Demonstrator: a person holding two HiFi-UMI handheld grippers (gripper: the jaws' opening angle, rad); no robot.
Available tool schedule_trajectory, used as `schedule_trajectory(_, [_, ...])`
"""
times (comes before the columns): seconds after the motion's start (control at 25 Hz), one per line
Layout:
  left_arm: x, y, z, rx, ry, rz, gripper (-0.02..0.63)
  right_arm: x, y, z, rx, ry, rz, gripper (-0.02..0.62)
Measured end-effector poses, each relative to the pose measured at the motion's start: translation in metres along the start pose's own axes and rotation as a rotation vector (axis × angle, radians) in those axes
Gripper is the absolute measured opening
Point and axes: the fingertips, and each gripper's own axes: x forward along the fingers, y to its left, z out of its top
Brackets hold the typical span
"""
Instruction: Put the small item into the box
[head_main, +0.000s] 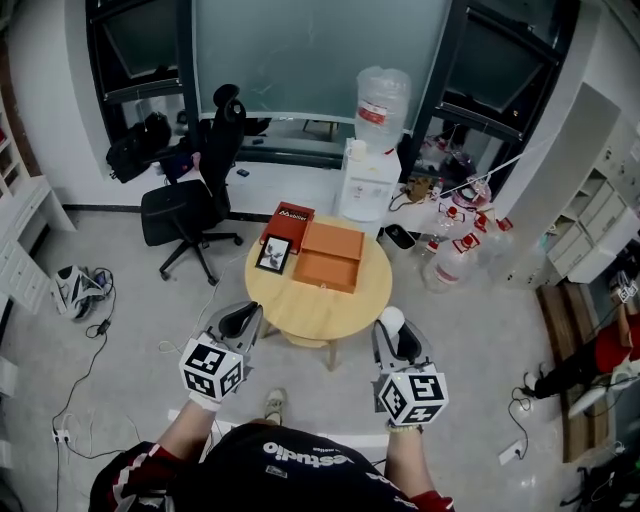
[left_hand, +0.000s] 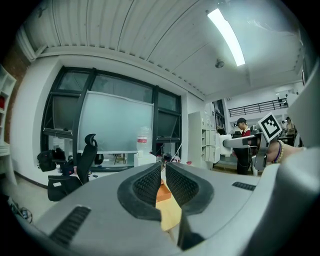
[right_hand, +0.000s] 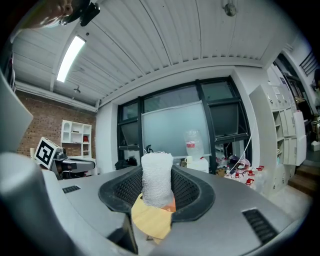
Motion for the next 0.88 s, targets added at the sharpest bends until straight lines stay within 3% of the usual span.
schedule_trajectory(0.56, [0.048, 0.065, 0.002, -0.042, 0.002, 0.023, 0.043, 0.071, -0.016, 0.01, -0.003, 0.023, -0.016, 0.189])
schedule_trajectory(0.88, [0.09, 0.091, 0.006, -0.056, 0.011, -0.021, 0.043, 0.11, -0.031, 0.016, 0.007, 0.04, -0.056, 0.19])
